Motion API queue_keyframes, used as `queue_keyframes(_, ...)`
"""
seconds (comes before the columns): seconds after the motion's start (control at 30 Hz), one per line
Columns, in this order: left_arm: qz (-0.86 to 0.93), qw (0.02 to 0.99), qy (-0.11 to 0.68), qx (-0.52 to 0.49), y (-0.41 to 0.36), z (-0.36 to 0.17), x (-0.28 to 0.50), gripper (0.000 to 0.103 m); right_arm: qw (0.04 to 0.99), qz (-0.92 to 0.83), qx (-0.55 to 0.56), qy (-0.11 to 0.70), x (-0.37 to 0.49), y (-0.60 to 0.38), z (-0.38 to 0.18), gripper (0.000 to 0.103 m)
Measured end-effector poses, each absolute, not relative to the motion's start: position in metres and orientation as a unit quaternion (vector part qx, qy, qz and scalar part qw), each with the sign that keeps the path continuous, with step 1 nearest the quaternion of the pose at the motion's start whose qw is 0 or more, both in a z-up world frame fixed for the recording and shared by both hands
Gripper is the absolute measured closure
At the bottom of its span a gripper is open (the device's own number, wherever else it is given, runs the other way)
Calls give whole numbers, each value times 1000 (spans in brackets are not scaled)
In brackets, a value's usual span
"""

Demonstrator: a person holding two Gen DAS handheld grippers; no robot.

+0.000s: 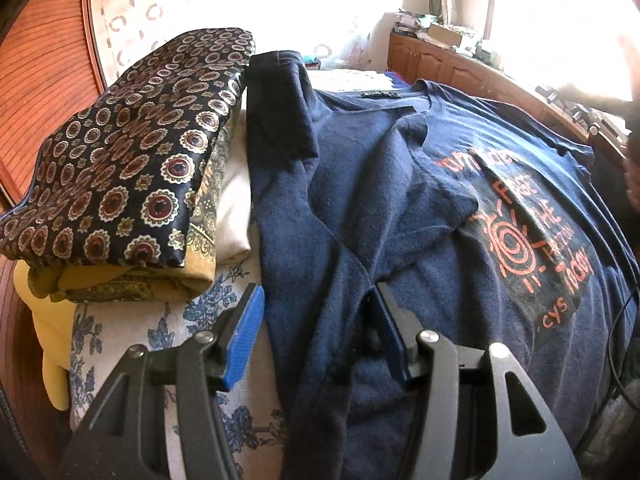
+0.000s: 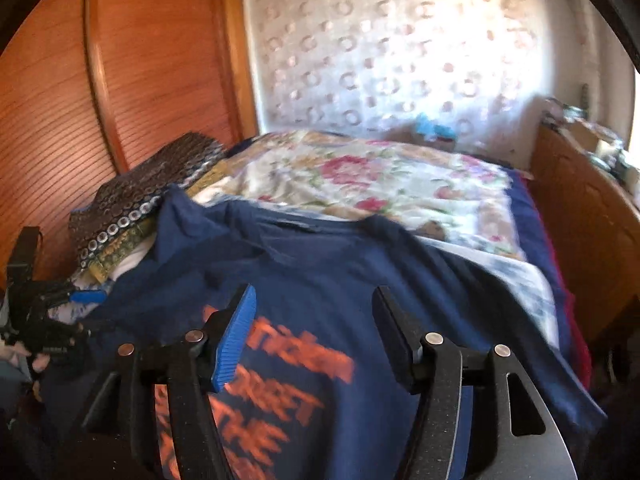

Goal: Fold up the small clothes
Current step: 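Move the right tool to the opposite sleeve and grasp it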

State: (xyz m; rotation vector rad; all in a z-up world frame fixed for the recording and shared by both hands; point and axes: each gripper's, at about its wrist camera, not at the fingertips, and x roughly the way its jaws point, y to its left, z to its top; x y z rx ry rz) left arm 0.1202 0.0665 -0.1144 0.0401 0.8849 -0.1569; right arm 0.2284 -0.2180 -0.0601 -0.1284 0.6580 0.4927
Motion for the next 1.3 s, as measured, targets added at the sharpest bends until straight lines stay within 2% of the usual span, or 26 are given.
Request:
queue_keyframes(0.23, -96, 919, 382, 17, 51, -79, 122, 49, 947, 141, -29, 286, 186, -316, -27, 41)
queue_keyframes(0.47, -149, 919, 363, 40, -5, -66, 153, 49, 959, 67, -14, 276, 166, -387, -9, 41)
queue_keyframes(0.87, -173, 889, 416, 77, -60, -97, 187, 49, 927, 44, 28, 373, 207, -431, -107, 41)
queue_keyframes(1.1, -167, 890, 416, 87, -65, -106, 186, 49, 925, 53, 39, 375, 222, -445, -117, 41)
queue_keyframes(1.13, -167, 890, 416, 86, -68, -106, 188, 49, 925, 55, 36, 374, 224, -444, -117, 43)
queue_keyframes(1.17, -168, 890, 416, 85, -68, -106, 187, 48, 924, 59, 32, 376, 226, -443, -117, 52)
queue_keyframes(1.23, -168, 890, 415, 85, -68, -106, 188, 48, 922, 65, 26, 382, 230, -440, -119, 71)
queue_keyframes(1.27, -168, 890, 416, 84, -68, -106, 188, 48, 919, 71, 19, 386, 232, -437, -119, 92)
queue_keyframes(1.3, -168, 890, 415, 84, -67, -107, 188, 48, 918, 75, 16, 389, 233, -435, -119, 98)
